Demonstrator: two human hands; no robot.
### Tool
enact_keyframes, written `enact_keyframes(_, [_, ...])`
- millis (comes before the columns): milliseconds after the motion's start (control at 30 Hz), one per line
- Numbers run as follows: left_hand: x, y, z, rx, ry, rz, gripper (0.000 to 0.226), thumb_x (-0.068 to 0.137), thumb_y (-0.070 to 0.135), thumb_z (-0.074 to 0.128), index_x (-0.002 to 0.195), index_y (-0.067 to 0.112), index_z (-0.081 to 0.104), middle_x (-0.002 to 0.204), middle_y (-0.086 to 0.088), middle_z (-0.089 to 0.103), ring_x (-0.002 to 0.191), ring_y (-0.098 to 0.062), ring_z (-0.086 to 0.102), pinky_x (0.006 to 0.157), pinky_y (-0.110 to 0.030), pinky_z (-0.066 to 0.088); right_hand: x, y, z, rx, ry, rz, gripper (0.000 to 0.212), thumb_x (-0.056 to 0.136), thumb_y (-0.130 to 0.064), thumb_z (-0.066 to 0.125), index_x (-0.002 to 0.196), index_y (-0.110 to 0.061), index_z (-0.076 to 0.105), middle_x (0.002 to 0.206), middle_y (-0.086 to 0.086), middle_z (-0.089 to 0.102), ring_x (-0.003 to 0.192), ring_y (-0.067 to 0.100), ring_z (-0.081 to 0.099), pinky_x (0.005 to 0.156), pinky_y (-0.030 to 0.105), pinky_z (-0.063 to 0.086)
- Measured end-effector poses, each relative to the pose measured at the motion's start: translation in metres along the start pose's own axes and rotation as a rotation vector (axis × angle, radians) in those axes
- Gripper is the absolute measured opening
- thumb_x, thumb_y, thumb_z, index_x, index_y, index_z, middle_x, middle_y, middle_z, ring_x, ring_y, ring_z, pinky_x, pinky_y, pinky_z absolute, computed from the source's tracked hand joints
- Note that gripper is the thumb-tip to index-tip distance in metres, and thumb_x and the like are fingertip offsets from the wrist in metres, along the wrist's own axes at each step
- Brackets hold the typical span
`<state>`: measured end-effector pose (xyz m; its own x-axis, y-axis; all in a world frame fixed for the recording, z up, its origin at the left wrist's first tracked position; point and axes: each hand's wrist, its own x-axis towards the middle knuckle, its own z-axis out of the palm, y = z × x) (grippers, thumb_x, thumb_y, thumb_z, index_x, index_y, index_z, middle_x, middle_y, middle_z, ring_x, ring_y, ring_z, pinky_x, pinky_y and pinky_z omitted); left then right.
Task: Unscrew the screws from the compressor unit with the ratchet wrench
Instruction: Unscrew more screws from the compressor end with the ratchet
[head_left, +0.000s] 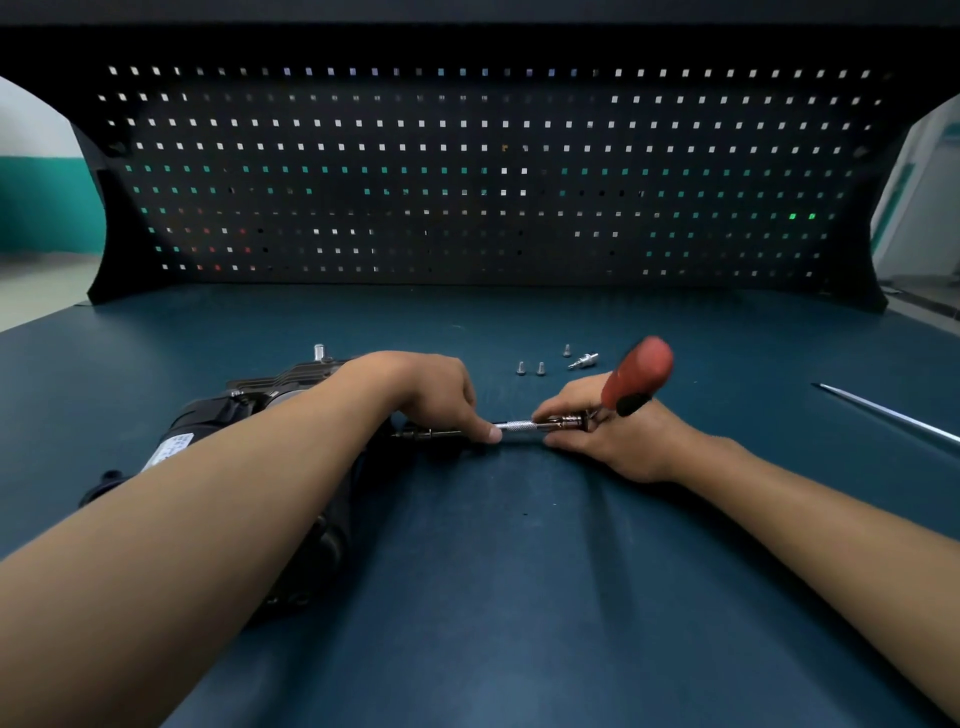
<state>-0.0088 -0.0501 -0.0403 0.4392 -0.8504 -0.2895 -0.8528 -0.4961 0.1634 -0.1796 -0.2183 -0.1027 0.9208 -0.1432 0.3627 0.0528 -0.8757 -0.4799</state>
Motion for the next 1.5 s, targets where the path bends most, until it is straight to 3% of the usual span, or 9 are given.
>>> enact_keyframes(133, [0.002,-0.003,0.001,0.003,0.004,0.025,0.035,0.084,0.058,0.069,0.079,0.023,0.071,0.073,0.009,0.063,0.073,-0.012,0.058,0.067,-0.027,0.045,0.007,0.013,0.006,-0.164,0.141,-0.255,0.025,0.085,-0.024,0.077,0.107,-0.032,0.069,0.091,-0.013,0.067,0.081,0.005,0.063,0.072,0.031,0.053])
enact_keyframes(233, [0.001,-0.003,0.001,0.005,-0.004,0.055,0.032,0.087,0.051,0.069,0.080,0.020,0.073,0.069,0.009,0.064,0.067,-0.010,0.057,0.064,-0.025,0.045,0.011,0.018,0.010,-0.121,0.195,-0.279,0.025,0.088,-0.032,0.074,0.111,-0.035,0.065,0.091,-0.015,0.066,0.080,0.002,0.063,0.069,0.023,0.051])
enact_keyframes(400, [0.001,-0.002,-0.001,0.014,-0.019,0.059,0.030,0.087,0.051,0.069,0.084,0.022,0.078,0.065,0.016,0.068,0.063,-0.002,0.059,0.065,-0.022,0.047,0.006,0.005,0.007,0.015,0.146,-0.018,0.019,0.083,-0.055,0.065,0.098,-0.043,0.068,0.084,-0.025,0.070,0.075,-0.004,0.064,0.064,0.007,0.043])
enact_keyframes(533, [0.000,-0.001,-0.002,0.035,-0.030,0.054,0.030,0.086,0.052,0.070,0.083,0.024,0.078,0.067,0.016,0.070,0.069,-0.004,0.060,0.075,-0.025,0.048,0.009,-0.006,0.002,0.261,0.043,0.219,0.046,0.095,-0.051,0.060,0.079,-0.010,0.071,0.064,-0.005,0.067,0.048,0.003,0.049,0.047,0.014,0.037])
enact_keyframes(700, [-0.001,0.001,-0.003,0.050,-0.034,0.043,0.030,0.084,0.054,0.071,0.072,0.026,0.074,0.066,0.017,0.069,0.070,-0.005,0.059,0.072,-0.025,0.046,0.015,-0.022,-0.001,0.564,0.038,0.621,0.059,0.097,-0.059,0.049,0.095,-0.004,0.068,0.065,0.011,0.070,0.035,0.012,0.040,0.034,0.017,0.025])
enact_keyframes(900, [-0.004,0.000,-0.004,0.035,-0.046,0.047,0.029,0.084,0.054,0.071,0.070,0.028,0.073,0.067,0.017,0.069,0.075,-0.007,0.060,0.081,-0.028,0.049,0.017,-0.024,-0.004,0.618,0.000,0.736,0.059,0.099,-0.057,0.045,0.099,-0.001,0.066,0.063,0.015,0.068,0.030,0.011,0.031,0.034,0.015,0.019])
enact_keyframes(1033, [-0.004,-0.001,-0.003,0.029,-0.039,0.050,0.028,0.085,0.054,0.071,0.075,0.027,0.076,0.065,0.019,0.069,0.075,-0.005,0.060,0.081,-0.027,0.048,0.018,-0.024,-0.007,0.673,-0.040,0.764,0.056,0.101,-0.053,0.046,0.102,0.000,0.061,0.060,0.013,0.065,0.029,0.009,0.027,0.034,0.014,0.018])
enact_keyframes(1200, [-0.005,0.000,-0.003,0.016,-0.042,0.044,0.030,0.085,0.054,0.070,0.082,0.026,0.078,0.064,0.020,0.069,0.072,-0.002,0.059,0.080,-0.025,0.047,0.016,-0.023,-0.010,0.697,-0.071,0.752,0.044,0.099,-0.049,0.053,0.081,-0.009,0.053,0.057,0.008,0.061,0.030,0.006,0.027,0.032,0.013,0.016])
enact_keyframes(1500, [-0.005,0.001,-0.002,0.014,-0.064,0.047,0.033,0.086,0.053,0.070,0.067,0.026,0.071,0.063,0.017,0.069,0.063,0.001,0.057,0.067,-0.024,0.043,0.003,-0.020,0.001,0.678,0.082,0.503,0.032,0.092,-0.036,0.070,0.078,-0.010,0.057,0.059,0.010,0.060,0.041,0.014,0.046,0.036,0.018,0.032])
